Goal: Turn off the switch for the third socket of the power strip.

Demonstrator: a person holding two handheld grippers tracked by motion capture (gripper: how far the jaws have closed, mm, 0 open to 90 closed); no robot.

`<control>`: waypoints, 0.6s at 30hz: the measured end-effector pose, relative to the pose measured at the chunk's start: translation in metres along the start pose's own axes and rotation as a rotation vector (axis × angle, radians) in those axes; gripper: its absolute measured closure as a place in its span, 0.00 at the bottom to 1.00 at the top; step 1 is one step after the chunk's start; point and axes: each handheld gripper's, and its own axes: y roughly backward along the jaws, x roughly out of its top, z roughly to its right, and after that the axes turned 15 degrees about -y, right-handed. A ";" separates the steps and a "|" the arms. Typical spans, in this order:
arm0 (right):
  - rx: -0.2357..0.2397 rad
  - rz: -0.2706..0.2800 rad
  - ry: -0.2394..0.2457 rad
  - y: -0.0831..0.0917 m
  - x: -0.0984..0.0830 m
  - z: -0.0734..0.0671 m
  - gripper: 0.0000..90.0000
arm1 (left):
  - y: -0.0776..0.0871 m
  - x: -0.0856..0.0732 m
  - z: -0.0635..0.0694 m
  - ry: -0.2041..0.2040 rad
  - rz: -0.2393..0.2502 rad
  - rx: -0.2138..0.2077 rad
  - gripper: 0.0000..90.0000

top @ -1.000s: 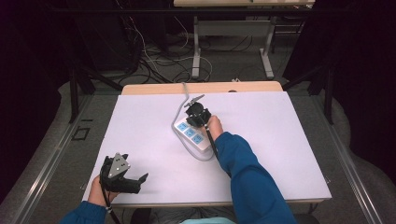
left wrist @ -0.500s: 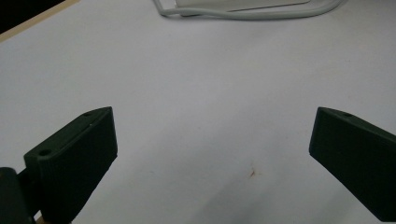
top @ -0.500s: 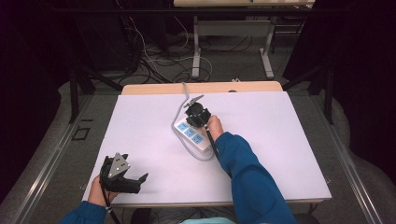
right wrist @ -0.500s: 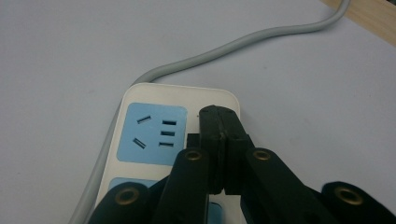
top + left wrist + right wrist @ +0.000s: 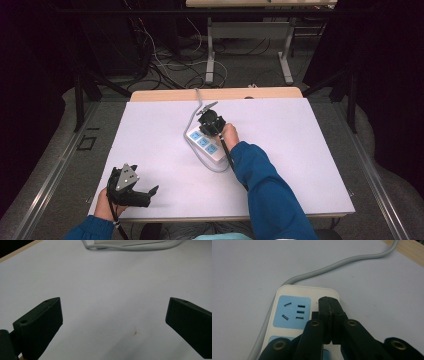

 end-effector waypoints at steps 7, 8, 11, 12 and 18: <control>0.002 0.020 0.023 0.000 0.001 0.002 0.99 | 0.000 0.000 0.000 -0.004 -0.001 0.001 0.01; 0.007 0.019 0.017 0.002 0.002 0.002 0.99 | 0.000 0.000 0.000 -0.005 -0.001 0.003 0.01; 0.000 0.006 0.005 0.003 0.001 0.000 0.99 | 0.000 0.000 0.000 -0.005 -0.001 0.003 0.01; 0.001 0.005 0.004 0.003 0.001 0.000 1.00 | 0.000 0.000 0.000 -0.004 0.000 0.004 0.01; -0.006 0.018 0.030 0.002 0.002 0.001 1.00 | 0.000 0.000 0.000 -0.004 0.001 0.001 0.01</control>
